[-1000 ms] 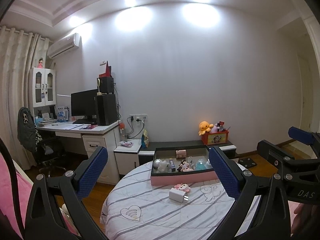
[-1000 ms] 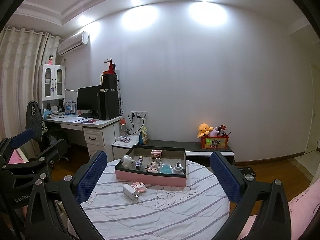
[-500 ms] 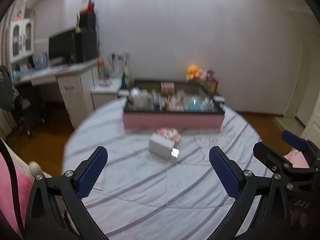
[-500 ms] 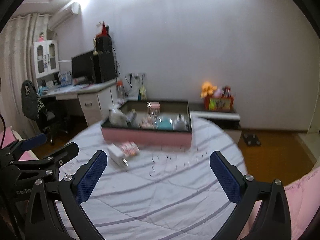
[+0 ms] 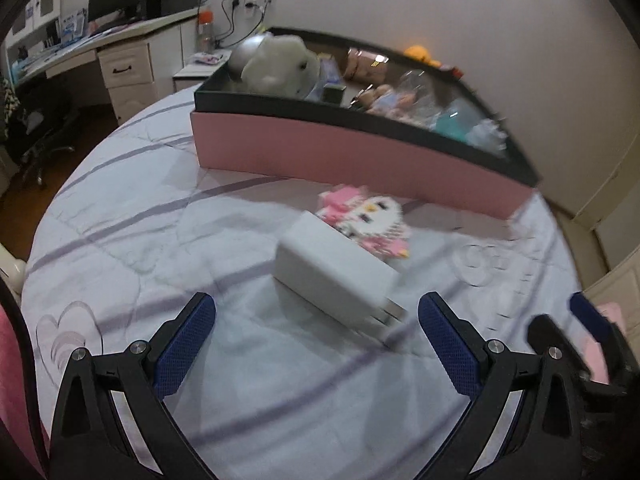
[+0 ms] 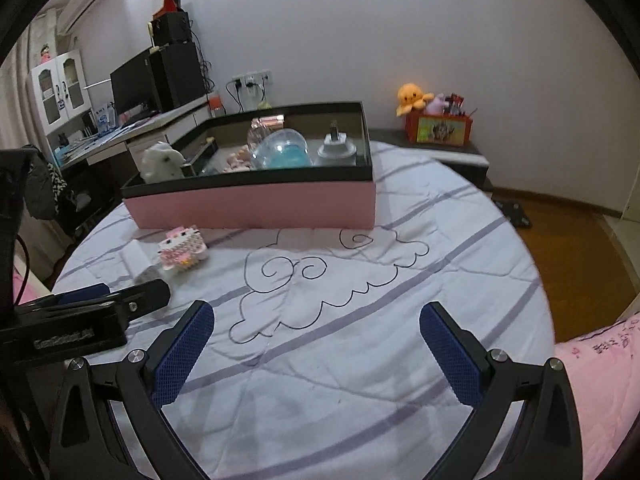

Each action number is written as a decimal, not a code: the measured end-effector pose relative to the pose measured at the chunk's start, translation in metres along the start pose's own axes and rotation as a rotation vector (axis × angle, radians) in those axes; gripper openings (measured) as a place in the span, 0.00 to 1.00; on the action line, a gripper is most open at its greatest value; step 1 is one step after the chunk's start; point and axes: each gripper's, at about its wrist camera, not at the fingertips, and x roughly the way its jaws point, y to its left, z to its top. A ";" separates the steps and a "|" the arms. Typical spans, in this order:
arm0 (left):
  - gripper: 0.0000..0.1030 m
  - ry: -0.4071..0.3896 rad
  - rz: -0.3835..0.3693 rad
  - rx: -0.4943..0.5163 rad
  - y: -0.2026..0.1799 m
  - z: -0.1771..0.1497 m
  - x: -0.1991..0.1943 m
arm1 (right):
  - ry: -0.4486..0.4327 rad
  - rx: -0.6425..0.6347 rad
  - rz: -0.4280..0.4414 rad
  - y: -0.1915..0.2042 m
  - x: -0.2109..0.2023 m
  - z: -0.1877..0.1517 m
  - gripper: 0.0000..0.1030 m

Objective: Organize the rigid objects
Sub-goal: 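Lower the left tool to the white charger while the right tool approaches the pink block figure, then grasp the white charger with the left tool while the right tool grasps the pink block figure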

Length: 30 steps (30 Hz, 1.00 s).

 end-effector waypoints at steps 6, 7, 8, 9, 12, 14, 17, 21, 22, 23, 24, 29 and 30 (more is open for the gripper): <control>0.81 -0.040 0.031 0.110 -0.007 0.002 0.006 | 0.024 0.000 0.002 0.002 0.008 0.004 1.00; 0.68 -0.051 0.009 0.132 -0.007 0.000 0.003 | 0.025 -0.002 0.000 0.003 0.009 0.005 1.00; 0.64 -0.052 -0.002 0.141 -0.007 -0.001 0.002 | 0.028 -0.006 -0.002 0.005 0.010 0.006 1.00; 0.64 -0.055 -0.006 0.153 -0.006 -0.003 -0.002 | 0.032 -0.011 -0.006 0.007 0.012 0.008 1.00; 0.64 -0.061 -0.020 0.169 0.008 -0.008 -0.011 | 0.044 -0.026 -0.005 0.016 0.018 0.012 1.00; 0.64 -0.070 -0.005 0.165 0.016 -0.009 -0.017 | 0.061 -0.044 0.004 0.027 0.023 0.014 1.00; 0.64 -0.092 0.027 0.161 0.033 -0.010 -0.027 | 0.079 -0.072 0.022 0.046 0.031 0.018 1.00; 0.39 -0.101 0.025 0.143 0.056 -0.006 -0.031 | 0.121 -0.119 0.060 0.079 0.051 0.024 1.00; 0.39 -0.100 0.046 0.144 0.062 -0.004 -0.029 | 0.131 -0.125 0.073 0.086 0.056 0.026 1.00; 0.39 -0.103 0.052 0.147 0.065 -0.002 -0.028 | 0.134 -0.128 0.080 0.091 0.061 0.028 1.00; 0.38 -0.101 0.051 0.145 0.069 -0.001 -0.025 | 0.143 -0.135 0.077 0.096 0.067 0.030 1.00; 0.44 -0.071 -0.015 0.105 0.081 -0.001 -0.017 | 0.197 -0.166 0.056 0.110 0.096 0.036 1.00; 0.48 -0.073 -0.023 0.105 0.080 0.000 -0.015 | 0.208 -0.176 0.046 0.112 0.101 0.037 1.00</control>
